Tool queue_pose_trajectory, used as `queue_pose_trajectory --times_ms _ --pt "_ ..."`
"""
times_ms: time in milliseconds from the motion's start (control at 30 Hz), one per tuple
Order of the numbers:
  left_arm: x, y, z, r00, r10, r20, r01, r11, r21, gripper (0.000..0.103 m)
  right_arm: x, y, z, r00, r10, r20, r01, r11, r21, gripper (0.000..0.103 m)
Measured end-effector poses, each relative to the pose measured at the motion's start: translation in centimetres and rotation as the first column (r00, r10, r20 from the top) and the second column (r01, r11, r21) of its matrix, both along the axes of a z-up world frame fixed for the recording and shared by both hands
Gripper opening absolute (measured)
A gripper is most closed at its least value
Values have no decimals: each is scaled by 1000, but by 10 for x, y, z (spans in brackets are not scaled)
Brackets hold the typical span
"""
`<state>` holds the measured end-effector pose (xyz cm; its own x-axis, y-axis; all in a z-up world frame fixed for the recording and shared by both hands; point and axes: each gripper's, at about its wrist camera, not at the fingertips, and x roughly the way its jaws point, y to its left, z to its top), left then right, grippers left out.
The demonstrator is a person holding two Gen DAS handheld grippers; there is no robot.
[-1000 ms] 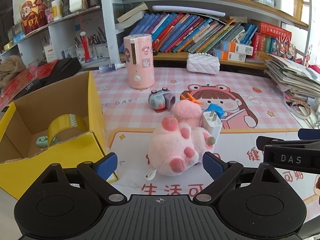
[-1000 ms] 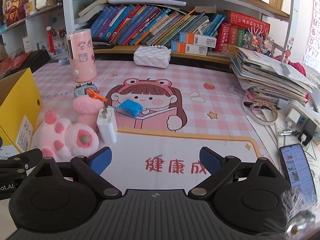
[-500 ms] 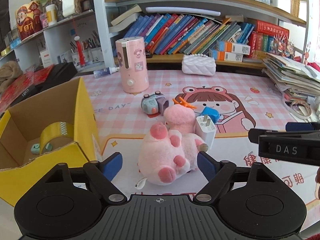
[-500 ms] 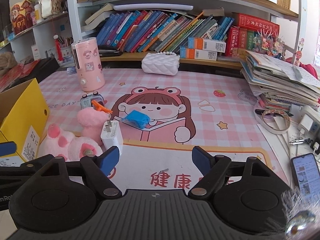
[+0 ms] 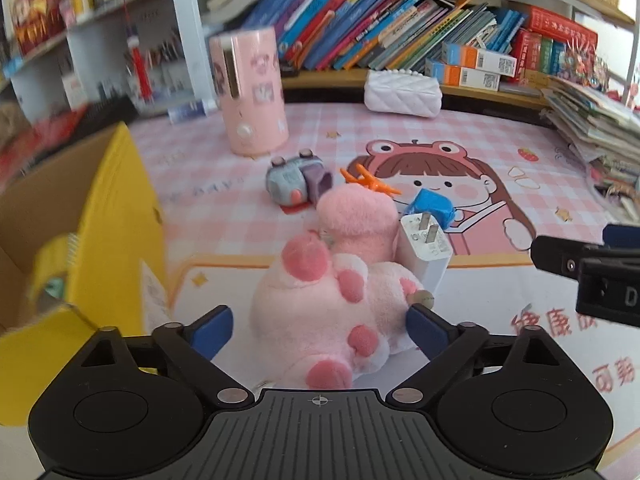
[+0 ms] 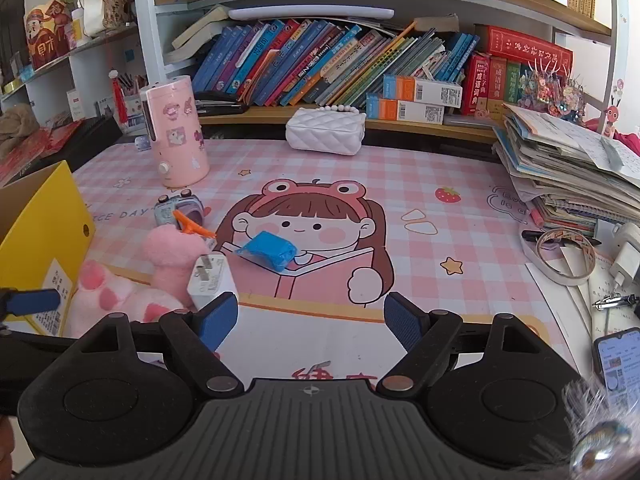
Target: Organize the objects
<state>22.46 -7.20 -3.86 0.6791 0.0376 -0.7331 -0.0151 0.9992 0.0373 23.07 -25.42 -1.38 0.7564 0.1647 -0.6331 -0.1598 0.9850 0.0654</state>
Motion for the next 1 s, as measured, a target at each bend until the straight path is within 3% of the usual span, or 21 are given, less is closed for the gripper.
queue_pose_trajectory --times_ms 267,433,533,733,1000 --pt "17 -12 -11 998 -61 -24 61 998 -13 96 7 -6 -2 1000 4 -1 -4 1000 2 80" --pt "15 -14 -7 996 -88 -17 88 996 -12 79 9 -10 -3 1000 -8 -4 8 1000 4 80" --pt "5 -12 2 995 -94 11 94 996 -8 75 10 -10 -3 1000 -17 -4 17 1000 14 80" --pt "-20 8 27 996 -29 86 35 997 -66 76 13 -2 -1 1000 -9 11 8 999 34 82" --pt "-51 29 36 994 46 101 -41 998 -55 76 18 25 -1 997 71 12 -72 996 49 81"
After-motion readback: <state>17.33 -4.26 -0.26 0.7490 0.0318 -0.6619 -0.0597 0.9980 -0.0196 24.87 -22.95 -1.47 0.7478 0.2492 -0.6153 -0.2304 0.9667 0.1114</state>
